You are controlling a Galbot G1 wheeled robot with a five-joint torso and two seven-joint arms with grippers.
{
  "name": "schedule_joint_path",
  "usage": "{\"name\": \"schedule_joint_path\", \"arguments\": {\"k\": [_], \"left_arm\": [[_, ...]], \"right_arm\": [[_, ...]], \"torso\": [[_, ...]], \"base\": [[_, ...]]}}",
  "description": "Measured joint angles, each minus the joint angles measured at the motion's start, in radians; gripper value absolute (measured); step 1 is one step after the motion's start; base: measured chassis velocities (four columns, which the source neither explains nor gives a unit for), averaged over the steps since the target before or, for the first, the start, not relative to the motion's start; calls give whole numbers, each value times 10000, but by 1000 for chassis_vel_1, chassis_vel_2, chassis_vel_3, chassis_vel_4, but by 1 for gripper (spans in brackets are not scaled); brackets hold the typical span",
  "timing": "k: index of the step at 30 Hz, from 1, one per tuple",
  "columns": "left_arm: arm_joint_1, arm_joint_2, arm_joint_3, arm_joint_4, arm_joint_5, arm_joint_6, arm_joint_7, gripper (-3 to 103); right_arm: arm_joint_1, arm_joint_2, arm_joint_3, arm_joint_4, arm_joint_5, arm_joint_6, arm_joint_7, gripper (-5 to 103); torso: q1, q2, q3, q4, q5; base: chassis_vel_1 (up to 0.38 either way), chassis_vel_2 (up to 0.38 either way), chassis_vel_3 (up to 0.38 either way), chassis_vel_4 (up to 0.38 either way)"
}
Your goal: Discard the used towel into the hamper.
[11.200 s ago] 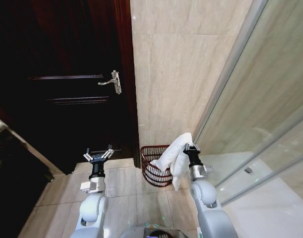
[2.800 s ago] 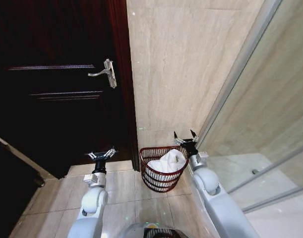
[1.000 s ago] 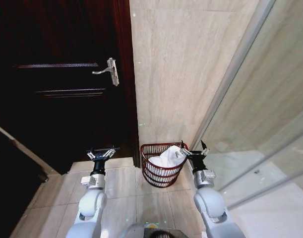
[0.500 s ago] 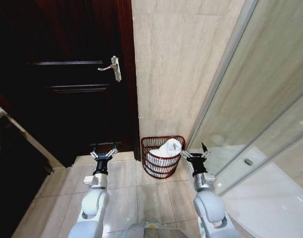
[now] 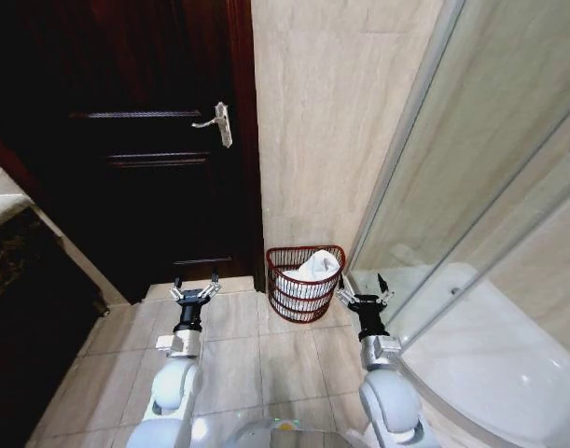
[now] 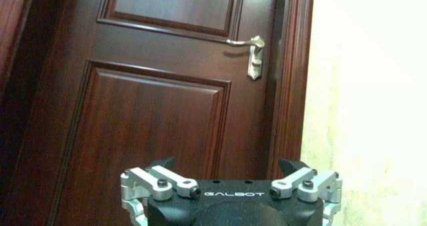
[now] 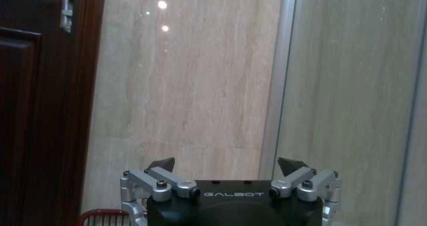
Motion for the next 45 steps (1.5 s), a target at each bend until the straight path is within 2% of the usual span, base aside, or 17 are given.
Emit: {"name": "schedule_joint_path", "arguments": {"k": [5, 14, 22, 24, 30, 35, 45], "left_arm": [[90, 65, -29, -110, 6, -58, -9, 100], [185, -13, -121, -385, 83, 15, -38, 100], [409, -38, -198, -545, 192, 28, -55, 100], [396, -39, -183, -440, 218, -133, -48, 100], [296, -174, -185, -323, 171, -320, -126, 100], [257, -296, -111, -302, 174, -165, -279, 100], [273, -431, -95, -446, 387, -61, -254, 100]], "right_arm": [[-104, 41, -93, 45, -77, 115, 18, 100], [-298, 73, -211, -19, -125, 733, 178, 100], [-528, -148, -163, -8, 236, 1170, 636, 100], [-753, -215, -93, 58, 310, 1250, 868, 100], [-1238, -423, 9, 283, 514, 1343, 1229, 100], [-1312, -536, 143, 417, 767, 1393, 1398, 100], [-1360, -848, 216, 613, 947, 1175, 1469, 100]], "torso": [[0, 0, 0, 0, -1], [-2, 0, 0, -1, 1], [1, -1, 2, 0, 1], [0, -1, 1, 0, 2], [0, -1, 1, -6, 2], [0, -1, 1, 3, 1], [0, -1, 1, 0, 3]], "base": [[89, -110, -108, 86], [-4, -85, -79, 4], [-80, -44, -64, -95], [-87, -93, -108, -97], [-77, -97, -86, -77], [-10, -16, -3, -5], [0, 0, 0, 0]]}}
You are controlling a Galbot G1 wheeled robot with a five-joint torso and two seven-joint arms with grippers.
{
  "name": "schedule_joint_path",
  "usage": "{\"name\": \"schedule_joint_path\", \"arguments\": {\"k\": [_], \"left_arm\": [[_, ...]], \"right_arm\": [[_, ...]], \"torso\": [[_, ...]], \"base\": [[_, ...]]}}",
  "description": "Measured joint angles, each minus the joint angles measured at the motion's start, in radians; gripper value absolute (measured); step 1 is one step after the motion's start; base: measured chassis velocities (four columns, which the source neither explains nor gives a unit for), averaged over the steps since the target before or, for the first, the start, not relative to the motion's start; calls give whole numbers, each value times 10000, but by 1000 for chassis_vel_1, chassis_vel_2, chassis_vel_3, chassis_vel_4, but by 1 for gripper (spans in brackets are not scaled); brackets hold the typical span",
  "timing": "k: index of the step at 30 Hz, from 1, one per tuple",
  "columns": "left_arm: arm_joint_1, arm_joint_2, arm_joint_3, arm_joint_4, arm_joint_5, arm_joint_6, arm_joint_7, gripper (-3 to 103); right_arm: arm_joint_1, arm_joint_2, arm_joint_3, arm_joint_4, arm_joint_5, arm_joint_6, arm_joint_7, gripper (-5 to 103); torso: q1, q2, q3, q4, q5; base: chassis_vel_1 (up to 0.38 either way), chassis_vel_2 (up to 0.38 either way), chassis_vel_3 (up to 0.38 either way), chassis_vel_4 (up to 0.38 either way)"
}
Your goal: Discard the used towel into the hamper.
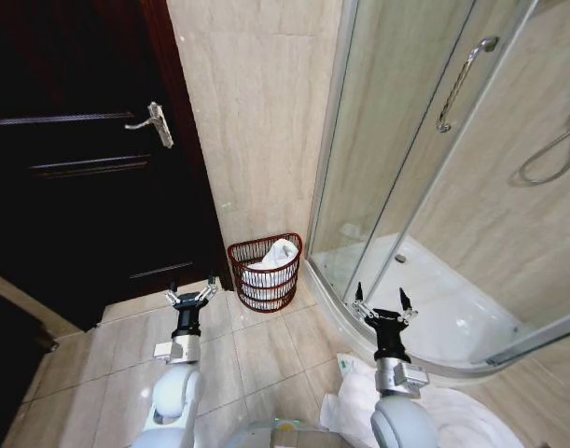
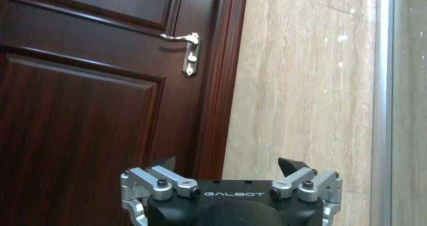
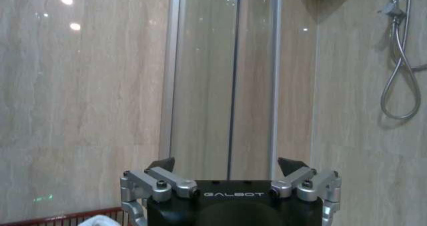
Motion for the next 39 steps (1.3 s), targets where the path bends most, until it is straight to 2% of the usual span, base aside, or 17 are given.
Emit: {"name": "schedule_joint_path", "arguments": {"k": [16, 29, 39], "left_arm": [[-5, -149, 72, 145, 142, -91, 53, 100], [-8, 286, -25, 220, -12, -123, 46, 100], [-9, 143, 36, 317, 171, -161, 52, 100]], "right_arm": [[6, -258, 25, -12, 12, -48, 1, 100], [-239, -190, -26, -401, -136, 287, 122, 100], [-241, -214, -9, -512, 5, 305, 122, 100]], "torso": [[-1, 0, -1, -2, -1], [0, 0, -1, -1, -3], [0, 0, 0, -1, -3]], "base": [[38, -40, -39, 39], [14, -11, -13, 7], [-5, -17, 7, 20]]}}
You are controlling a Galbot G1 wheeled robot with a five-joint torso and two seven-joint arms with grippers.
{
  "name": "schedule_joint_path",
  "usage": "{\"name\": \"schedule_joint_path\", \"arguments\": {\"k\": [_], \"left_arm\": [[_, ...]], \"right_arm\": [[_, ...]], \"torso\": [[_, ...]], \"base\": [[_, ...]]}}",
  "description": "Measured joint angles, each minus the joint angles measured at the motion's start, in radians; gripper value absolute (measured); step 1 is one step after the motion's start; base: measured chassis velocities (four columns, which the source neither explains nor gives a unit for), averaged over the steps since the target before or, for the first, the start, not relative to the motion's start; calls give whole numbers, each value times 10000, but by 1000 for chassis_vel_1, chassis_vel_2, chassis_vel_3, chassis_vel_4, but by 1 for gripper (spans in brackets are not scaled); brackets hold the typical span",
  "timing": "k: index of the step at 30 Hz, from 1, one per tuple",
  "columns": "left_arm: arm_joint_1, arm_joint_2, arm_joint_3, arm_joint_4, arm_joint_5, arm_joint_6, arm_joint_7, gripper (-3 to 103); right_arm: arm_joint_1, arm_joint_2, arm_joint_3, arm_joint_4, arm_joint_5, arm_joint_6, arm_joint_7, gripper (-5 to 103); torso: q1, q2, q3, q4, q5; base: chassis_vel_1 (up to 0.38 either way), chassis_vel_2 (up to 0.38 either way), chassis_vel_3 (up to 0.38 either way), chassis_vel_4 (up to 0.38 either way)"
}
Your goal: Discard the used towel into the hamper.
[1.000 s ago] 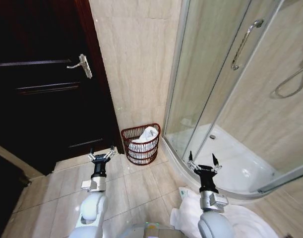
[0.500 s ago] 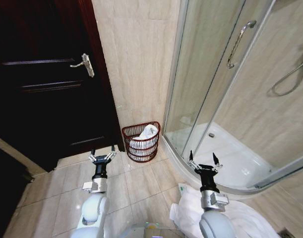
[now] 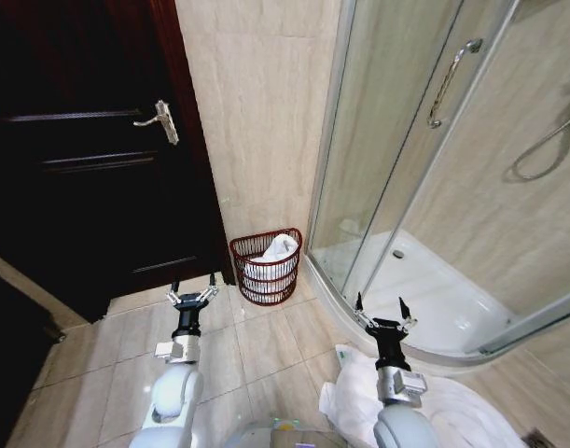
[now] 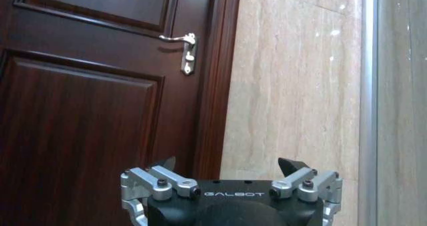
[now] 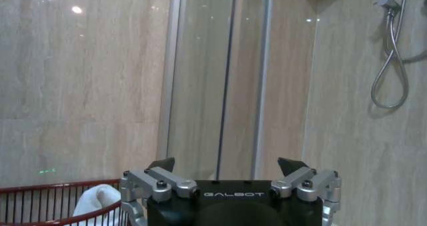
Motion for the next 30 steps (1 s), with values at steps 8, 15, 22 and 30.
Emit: {"name": "schedule_joint_path", "arguments": {"k": [8, 15, 22, 30], "left_arm": [[92, -25, -59, -117, 16, 13, -2, 100], [99, -10, -53, -154, 18, -12, -2, 100], [174, 63, -80, -199, 99, -25, 84, 100], [279, 38, -34, -265, 366, -20, 58, 100]], "right_arm": [[124, 15, -109, -41, -31, 3, -9, 100], [71, 38, -137, -16, -95, 3, -9, 100], [20, 51, -158, 34, -130, 2, 0, 100], [110, 76, -209, 5, -179, -6, 27, 100]], "torso": [[0, 1, 0, 0, 2], [0, 1, 0, 0, 2], [0, 0, 0, 0, 0], [0, 0, 0, 0, 0]], "base": [[-57, -116, 52, 118], [-45, -112, 41, 111], [-15, -81, 21, 80], [-34, -109, 33, 96]]}}
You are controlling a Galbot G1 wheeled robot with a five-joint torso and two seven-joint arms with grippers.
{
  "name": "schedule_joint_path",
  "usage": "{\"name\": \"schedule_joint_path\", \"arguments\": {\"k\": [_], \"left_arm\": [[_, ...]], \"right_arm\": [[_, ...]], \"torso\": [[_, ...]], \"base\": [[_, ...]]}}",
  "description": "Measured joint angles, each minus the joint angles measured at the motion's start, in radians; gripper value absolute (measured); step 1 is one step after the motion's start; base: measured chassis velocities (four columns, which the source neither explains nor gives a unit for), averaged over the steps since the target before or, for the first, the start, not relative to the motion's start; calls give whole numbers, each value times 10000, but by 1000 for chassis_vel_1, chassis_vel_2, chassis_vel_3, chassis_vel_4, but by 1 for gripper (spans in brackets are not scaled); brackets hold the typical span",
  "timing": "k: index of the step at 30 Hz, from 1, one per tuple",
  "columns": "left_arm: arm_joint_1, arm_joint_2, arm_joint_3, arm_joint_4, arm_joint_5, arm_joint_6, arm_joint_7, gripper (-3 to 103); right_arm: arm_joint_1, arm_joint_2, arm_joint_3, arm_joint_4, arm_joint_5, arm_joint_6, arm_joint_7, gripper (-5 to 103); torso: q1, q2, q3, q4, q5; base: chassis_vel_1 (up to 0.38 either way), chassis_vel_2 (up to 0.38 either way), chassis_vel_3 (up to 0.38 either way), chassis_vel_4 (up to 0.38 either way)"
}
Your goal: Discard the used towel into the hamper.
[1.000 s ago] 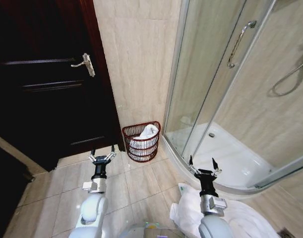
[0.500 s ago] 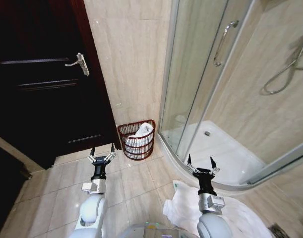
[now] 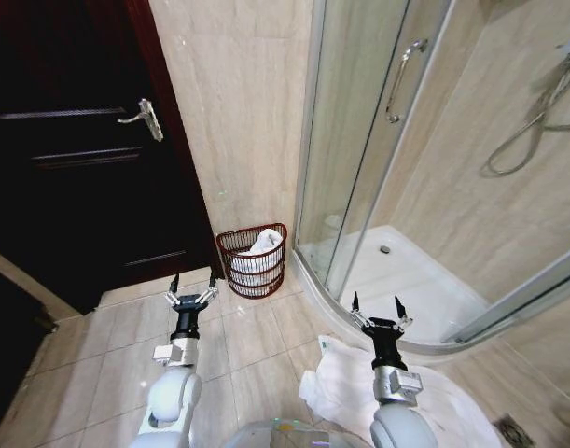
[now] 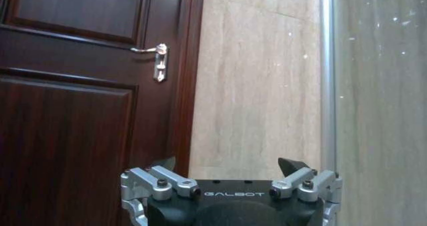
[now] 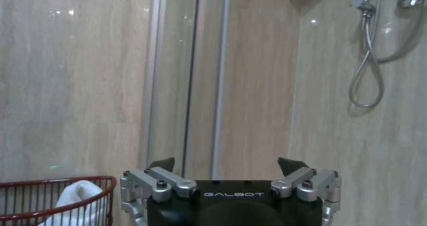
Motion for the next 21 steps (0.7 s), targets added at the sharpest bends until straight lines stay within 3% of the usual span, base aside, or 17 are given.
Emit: {"name": "schedule_joint_path", "arguments": {"k": [21], "left_arm": [[21, -136, 62, -66, 32, -237, 8, 100]], "right_arm": [[-93, 34, -18, 38, -32, 126, 100, 100]], "torso": [[0, 0, 0, -3, 0]], "base": [[-97, -154, -23, 34]]}}
